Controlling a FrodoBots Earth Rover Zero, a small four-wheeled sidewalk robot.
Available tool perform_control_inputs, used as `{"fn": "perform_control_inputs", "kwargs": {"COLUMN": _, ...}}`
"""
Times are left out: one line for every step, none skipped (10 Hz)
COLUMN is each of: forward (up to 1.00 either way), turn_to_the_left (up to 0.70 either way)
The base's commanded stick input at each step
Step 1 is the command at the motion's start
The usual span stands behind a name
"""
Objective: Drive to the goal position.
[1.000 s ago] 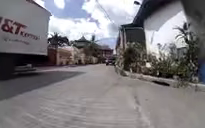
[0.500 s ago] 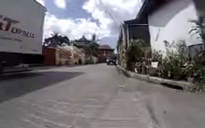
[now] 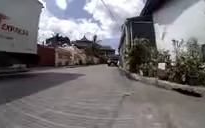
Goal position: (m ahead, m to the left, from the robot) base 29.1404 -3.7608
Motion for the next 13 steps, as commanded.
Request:
{"fn": "perform_control_inputs", "kwargs": {"forward": 1.00, "turn_to_the_left": 0.00}}
{"fn": "perform_control_inputs", "kwargs": {"forward": 1.00, "turn_to_the_left": 0.00}}
{"fn": "perform_control_inputs", "kwargs": {"forward": 1.00, "turn_to_the_left": 0.00}}
{"fn": "perform_control_inputs", "kwargs": {"forward": 1.00, "turn_to_the_left": 0.00}}
{"fn": "perform_control_inputs", "kwargs": {"forward": 1.00, "turn_to_the_left": 0.00}}
{"fn": "perform_control_inputs", "kwargs": {"forward": 1.00, "turn_to_the_left": 0.00}}
{"fn": "perform_control_inputs", "kwargs": {"forward": 1.00, "turn_to_the_left": 0.00}}
{"fn": "perform_control_inputs", "kwargs": {"forward": 1.00, "turn_to_the_left": 0.00}}
{"fn": "perform_control_inputs", "kwargs": {"forward": 1.00, "turn_to_the_left": 0.00}}
{"fn": "perform_control_inputs", "kwargs": {"forward": 1.00, "turn_to_the_left": 0.00}}
{"fn": "perform_control_inputs", "kwargs": {"forward": 1.00, "turn_to_the_left": 0.00}}
{"fn": "perform_control_inputs", "kwargs": {"forward": 1.00, "turn_to_the_left": 0.00}}
{"fn": "perform_control_inputs", "kwargs": {"forward": 1.00, "turn_to_the_left": 0.00}}
